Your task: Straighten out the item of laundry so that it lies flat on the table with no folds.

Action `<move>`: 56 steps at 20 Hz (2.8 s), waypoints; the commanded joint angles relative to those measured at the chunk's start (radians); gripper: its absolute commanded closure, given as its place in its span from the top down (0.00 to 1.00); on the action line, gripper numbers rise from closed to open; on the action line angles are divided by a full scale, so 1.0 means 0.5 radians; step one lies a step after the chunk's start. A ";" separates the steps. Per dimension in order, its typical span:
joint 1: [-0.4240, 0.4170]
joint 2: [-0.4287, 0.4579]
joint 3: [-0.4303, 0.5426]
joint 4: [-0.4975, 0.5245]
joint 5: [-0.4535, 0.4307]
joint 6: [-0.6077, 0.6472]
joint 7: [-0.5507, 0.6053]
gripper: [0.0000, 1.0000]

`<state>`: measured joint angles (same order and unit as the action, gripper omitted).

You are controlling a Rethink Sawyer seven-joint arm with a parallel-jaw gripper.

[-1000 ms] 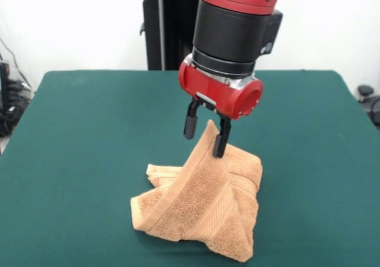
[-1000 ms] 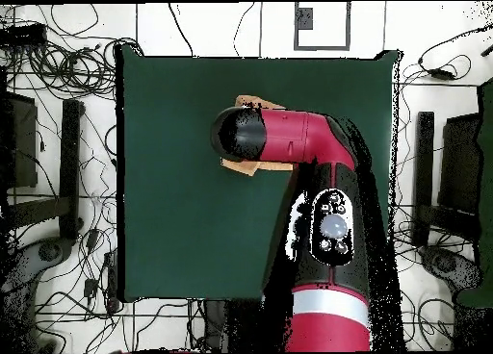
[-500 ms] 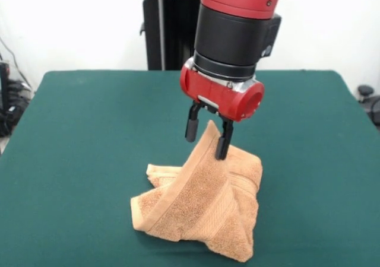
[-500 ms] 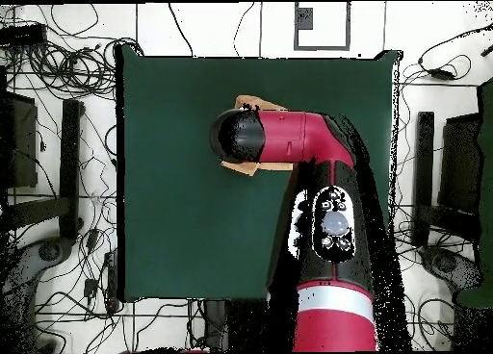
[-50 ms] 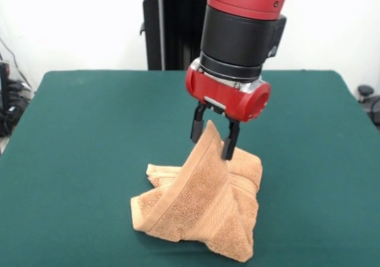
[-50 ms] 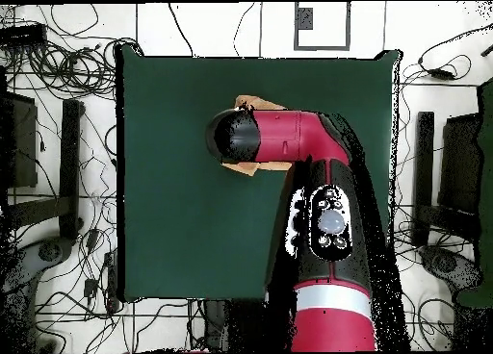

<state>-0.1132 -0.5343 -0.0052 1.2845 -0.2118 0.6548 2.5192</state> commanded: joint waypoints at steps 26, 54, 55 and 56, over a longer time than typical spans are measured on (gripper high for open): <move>-0.029 -0.047 0.304 0.293 -0.066 -0.047 -0.257 0.00; -0.295 -0.674 0.509 0.574 -0.006 0.595 -0.663 0.00; -0.302 -0.697 0.520 0.581 -0.004 0.620 -0.660 0.00; -0.310 -0.709 0.531 0.589 -0.006 0.632 -0.658 0.00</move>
<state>-0.2626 -0.7909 0.1305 1.4250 -0.2209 0.7735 2.5190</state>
